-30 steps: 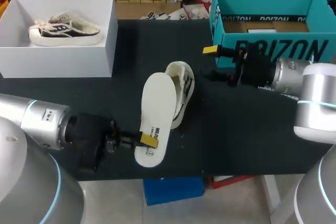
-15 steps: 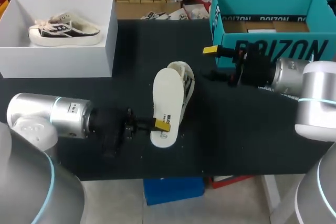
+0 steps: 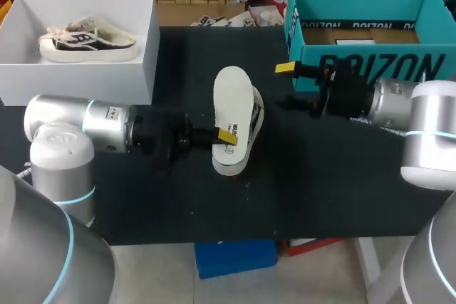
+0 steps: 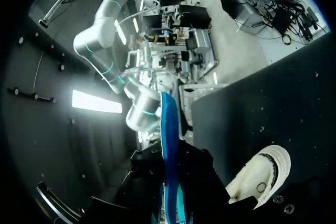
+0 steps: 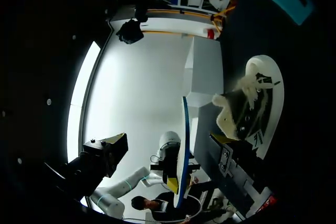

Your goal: Take the shoe out of the shoebox, open the shoe tongue, remove and reinsert the insole, then place the shoe into the shoebox

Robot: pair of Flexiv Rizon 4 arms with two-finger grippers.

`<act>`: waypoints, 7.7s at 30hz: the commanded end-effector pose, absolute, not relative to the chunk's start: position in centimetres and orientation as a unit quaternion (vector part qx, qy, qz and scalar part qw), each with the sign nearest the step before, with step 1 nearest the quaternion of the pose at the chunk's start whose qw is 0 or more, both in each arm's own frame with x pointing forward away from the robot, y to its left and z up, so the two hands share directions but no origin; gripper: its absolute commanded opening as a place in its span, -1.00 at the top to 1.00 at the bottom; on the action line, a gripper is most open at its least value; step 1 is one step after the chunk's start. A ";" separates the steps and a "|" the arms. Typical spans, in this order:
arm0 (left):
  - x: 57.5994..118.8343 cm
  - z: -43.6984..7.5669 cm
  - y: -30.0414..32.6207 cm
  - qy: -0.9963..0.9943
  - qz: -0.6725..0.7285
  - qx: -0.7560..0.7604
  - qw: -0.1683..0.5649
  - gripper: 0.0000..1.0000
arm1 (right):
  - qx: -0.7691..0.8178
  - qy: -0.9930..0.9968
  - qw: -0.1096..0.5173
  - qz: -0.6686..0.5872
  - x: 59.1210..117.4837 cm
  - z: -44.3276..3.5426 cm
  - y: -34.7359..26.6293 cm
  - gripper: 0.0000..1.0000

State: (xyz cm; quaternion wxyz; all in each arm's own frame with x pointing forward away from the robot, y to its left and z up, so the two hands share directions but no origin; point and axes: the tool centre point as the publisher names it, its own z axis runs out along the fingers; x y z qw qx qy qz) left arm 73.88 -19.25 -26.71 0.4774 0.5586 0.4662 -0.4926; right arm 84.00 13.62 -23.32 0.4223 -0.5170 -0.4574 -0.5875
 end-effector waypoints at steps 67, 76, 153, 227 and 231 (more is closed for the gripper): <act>75.4 -25.7 -18.5 0.471 -0.481 0.563 0.479 1.00 | -0.481 -0.557 0.482 -0.476 82.7 -25.1 21.7 -0.73; 75.4 -25.7 -18.5 0.471 -0.481 0.563 0.479 1.00 | -0.487 -0.554 0.478 -0.477 83.0 -25.3 21.6 0.16; 73.5 -20.4 -16.8 0.638 0.061 0.767 0.019 -1.00 | -0.491 -0.556 0.474 -0.474 83.2 -25.8 22.0 1.00; 87.7 -18.9 -17.4 0.671 0.043 0.737 0.068 -1.00 | -0.491 -0.556 0.474 -0.474 83.2 -25.8 22.0 1.00; 85.0 -18.9 -17.1 0.672 0.044 0.736 0.066 -1.00 | -0.491 -0.556 0.474 -0.474 83.2 -25.8 22.0 1.00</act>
